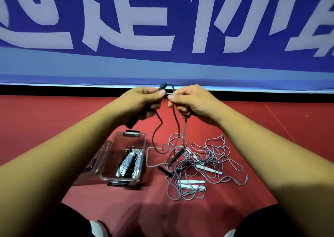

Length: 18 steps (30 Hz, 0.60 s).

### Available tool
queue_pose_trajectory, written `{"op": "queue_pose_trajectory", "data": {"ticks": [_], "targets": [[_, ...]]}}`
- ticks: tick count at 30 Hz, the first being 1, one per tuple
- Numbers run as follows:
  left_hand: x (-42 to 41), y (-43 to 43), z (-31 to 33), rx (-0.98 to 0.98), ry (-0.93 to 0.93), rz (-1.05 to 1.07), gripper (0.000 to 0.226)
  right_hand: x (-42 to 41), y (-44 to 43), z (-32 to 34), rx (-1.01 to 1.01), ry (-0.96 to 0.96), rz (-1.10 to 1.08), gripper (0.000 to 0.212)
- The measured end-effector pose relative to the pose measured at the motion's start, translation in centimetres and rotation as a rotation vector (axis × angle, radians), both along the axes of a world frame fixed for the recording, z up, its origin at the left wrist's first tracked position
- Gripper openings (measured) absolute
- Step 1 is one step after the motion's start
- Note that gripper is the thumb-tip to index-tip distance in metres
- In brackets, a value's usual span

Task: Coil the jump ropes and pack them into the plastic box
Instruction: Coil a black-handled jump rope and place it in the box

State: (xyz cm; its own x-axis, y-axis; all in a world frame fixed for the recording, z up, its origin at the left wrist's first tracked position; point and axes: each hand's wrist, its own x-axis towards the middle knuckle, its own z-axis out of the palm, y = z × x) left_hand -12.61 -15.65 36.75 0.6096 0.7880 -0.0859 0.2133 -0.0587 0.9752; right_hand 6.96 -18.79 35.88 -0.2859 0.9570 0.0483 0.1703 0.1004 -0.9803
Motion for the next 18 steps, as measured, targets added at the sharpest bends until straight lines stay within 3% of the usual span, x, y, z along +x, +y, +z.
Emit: {"op": "queue_pose_trajectory", "data": {"ticks": [3, 6, 8, 11, 12, 13, 16, 18], "targets": [[-0.8, 1.3, 0.7, -0.040, -0.279, 0.234, 0.029, 2.3, 0.0, -2.5, -0.127, -0.197, 0.076, 0.021], [-2.4, 2.5, 0.8, -0.048, -0.342, 0.440, 0.030, 4.9, -0.3, -6.6, -0.360, -0.396, 0.094, 0.020], [-3.5, 3.1, 0.1, -0.023, -0.207, 0.560, 0.026, 5.5, -0.4, -7.7, -0.382, -0.408, 0.030, 0.021], [-4.7, 3.8, -1.3, 0.247, 0.378, 0.684, 0.009, 4.1, 0.0, -6.1, -0.286, -0.270, -0.051, 0.023], [-4.6, 3.8, -1.5, 0.328, 0.465, 0.689, 0.009, 3.5, -0.1, -5.1, -0.255, -0.243, -0.040, 0.024], [-4.2, 3.5, -1.5, 0.357, 0.438, 0.662, 0.011, 2.6, -0.3, -3.9, -0.231, -0.235, -0.008, 0.024], [-1.5, 1.6, -0.5, 0.229, 0.096, 0.392, 0.015, 0.4, -0.9, -1.5, -0.194, -0.246, 0.091, 0.025], [0.0, 0.1, -0.2, 0.118, 0.078, 0.119, 0.022, -0.7, -1.2, -0.4, -0.164, -0.240, 0.084, 0.022]]}}
